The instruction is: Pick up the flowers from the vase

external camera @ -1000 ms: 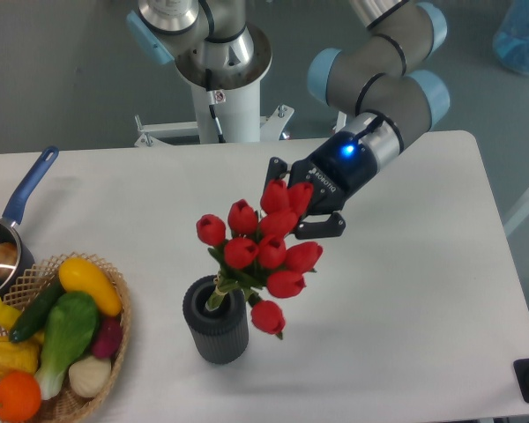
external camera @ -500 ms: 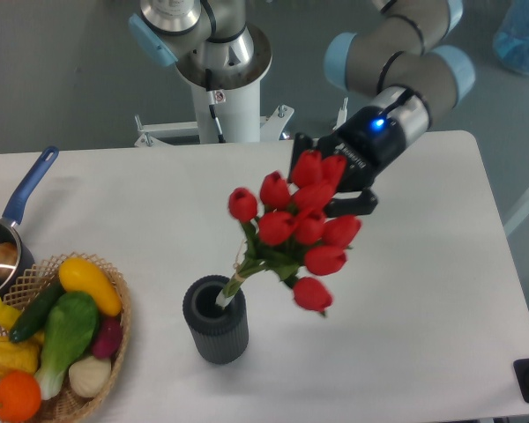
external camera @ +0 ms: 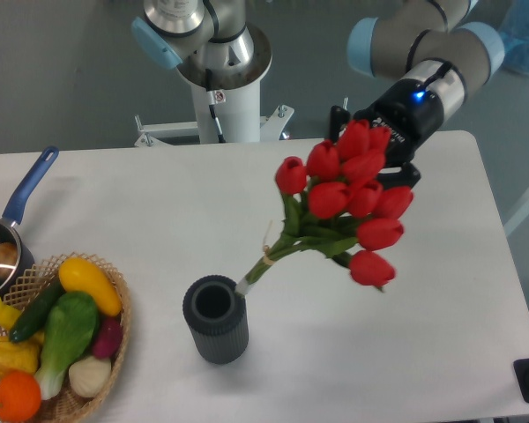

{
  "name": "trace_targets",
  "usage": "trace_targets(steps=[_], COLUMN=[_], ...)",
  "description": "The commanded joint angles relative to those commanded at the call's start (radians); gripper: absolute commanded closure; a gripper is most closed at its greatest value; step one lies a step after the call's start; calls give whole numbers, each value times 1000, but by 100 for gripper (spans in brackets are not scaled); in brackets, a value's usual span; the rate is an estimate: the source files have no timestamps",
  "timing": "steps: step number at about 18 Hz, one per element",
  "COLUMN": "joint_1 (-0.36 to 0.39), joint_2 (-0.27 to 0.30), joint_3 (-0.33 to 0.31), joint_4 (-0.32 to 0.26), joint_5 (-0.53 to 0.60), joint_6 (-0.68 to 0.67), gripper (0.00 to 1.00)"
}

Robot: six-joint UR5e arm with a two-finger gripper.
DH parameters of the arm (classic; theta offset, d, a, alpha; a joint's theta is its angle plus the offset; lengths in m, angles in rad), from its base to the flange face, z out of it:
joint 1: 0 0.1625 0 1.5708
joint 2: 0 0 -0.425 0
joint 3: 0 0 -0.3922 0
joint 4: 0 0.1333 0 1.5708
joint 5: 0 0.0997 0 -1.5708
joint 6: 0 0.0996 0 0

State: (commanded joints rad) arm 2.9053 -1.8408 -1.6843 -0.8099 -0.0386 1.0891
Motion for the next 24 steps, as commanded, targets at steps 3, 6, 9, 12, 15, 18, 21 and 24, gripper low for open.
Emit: trace_targets(steps=[3, 6, 9, 12, 15, 18, 21, 24], joint_1=[3, -1, -11, -12, -17, -66, -133, -165], joint_2=[18, 37, 58, 60, 72, 92, 84, 83], joint_3=[31, 54, 52, 52, 57, 69, 112, 129], joint_4=[-2, 0, -5, -5, -6, -17, -87, -138], joint_5=[168, 400, 584, 678, 794, 983, 1135, 1242], joint_6=[5, 21, 132, 193, 206, 236, 255, 255], gripper=[100, 100, 100, 100, 100, 100, 100, 100])
